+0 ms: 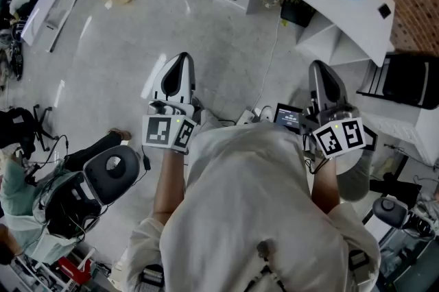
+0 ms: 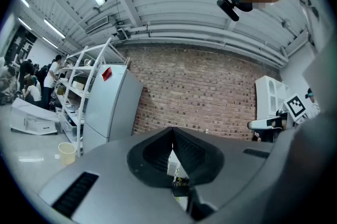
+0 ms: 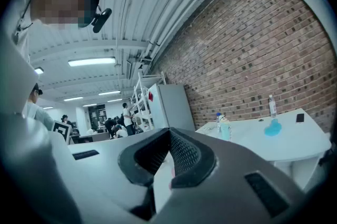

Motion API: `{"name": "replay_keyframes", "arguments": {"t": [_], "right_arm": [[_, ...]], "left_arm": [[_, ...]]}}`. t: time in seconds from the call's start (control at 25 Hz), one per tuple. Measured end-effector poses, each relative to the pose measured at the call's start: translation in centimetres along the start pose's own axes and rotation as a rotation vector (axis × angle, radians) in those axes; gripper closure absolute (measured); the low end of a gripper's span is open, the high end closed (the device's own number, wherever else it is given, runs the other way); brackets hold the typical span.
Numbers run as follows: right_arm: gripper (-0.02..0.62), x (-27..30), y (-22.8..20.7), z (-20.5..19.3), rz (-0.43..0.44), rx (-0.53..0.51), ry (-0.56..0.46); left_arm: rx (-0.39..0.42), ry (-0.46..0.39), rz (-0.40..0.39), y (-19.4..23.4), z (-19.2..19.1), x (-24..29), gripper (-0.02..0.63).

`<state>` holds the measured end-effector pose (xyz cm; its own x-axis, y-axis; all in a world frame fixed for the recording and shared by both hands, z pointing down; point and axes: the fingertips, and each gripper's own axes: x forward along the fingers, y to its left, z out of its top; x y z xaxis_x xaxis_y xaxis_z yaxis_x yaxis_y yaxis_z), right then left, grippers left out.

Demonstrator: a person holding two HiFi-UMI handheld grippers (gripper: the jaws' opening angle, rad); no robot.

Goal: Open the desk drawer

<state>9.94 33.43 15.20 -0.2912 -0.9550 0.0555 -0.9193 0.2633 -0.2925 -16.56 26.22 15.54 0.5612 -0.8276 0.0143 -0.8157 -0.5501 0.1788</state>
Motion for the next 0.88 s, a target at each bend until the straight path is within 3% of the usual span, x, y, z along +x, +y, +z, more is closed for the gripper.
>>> {"name": "replay_keyframes", "arguments": {"t": [0.2,0.36,0.52,0.72,0.88], "right_arm": [[0.569,-5.2,-4.4,-0.2,0.126,0.006,0.076],[0.569,-7.0,-5.4,-0.5,0.188,-0.023,0.089],[0.569,-7.6,-4.8,-0.6,0.187,-0.024,0.069],[0.569,-6.9,-2.4,-2.8,0.181,0.026,0.112],[0.569,-5.6,-1.8,-1.9,0.224,-0.021,0.102]], "left_arm": [[-0.065,-0.003,0.087,-10.0,-2.6,-0.6,0.6],[-0.013,-0.011,0.087,-13.5,-2.7,-2.6,0.6],[-0.03,-0.018,0.107,-12.8,-2.8,-3.8,0.6],[-0.05,0.005,0.11,-10.9,-3.0,-4.8,0.6],[-0.051,0.019,0.143,-9.3,-3.2,-4.7,0.6]]}}
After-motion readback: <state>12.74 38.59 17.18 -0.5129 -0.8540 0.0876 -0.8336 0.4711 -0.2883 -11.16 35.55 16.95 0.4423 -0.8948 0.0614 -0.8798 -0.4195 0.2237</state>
